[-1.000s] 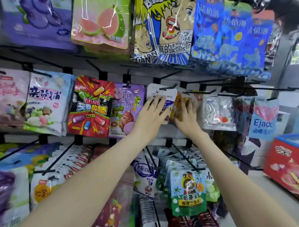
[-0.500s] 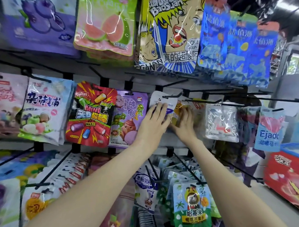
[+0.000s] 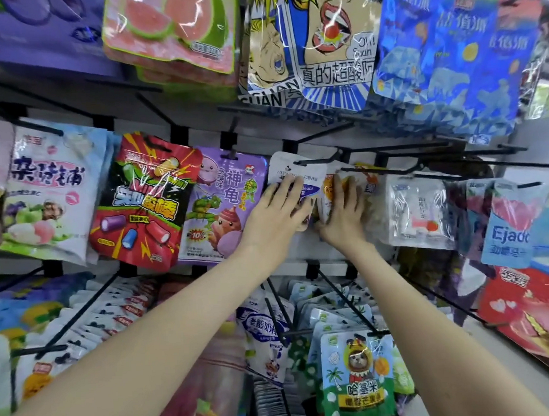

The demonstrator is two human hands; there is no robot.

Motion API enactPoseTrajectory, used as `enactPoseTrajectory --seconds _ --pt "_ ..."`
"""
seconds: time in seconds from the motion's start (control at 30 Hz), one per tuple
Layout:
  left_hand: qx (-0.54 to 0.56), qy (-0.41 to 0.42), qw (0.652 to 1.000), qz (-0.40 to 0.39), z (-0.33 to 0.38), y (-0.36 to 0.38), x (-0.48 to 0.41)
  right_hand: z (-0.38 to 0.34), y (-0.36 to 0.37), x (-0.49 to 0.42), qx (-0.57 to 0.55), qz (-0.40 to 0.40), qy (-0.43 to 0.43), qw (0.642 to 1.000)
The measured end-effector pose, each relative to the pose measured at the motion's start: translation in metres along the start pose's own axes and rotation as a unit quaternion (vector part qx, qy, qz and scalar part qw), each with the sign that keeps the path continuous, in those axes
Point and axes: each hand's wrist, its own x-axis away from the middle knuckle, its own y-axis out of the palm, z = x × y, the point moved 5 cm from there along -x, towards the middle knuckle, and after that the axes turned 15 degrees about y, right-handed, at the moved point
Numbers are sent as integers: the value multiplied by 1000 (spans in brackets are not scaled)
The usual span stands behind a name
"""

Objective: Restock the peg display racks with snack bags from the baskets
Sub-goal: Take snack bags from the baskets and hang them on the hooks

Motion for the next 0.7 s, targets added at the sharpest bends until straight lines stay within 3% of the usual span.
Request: enactPoseTrajectory --seconds 0.3,0.5,0.7 --pt "-3 -16 1000 -18 1 -2 -4 5 3 17 27 -44 -30 998" --pt "18 -8 1000 6 14 -10 9 -5 -19 58 -108 -31 -36 993" --pt "94 -32 990 98 51 -39 70 -20 -58 139 -135 -52 -70 987"
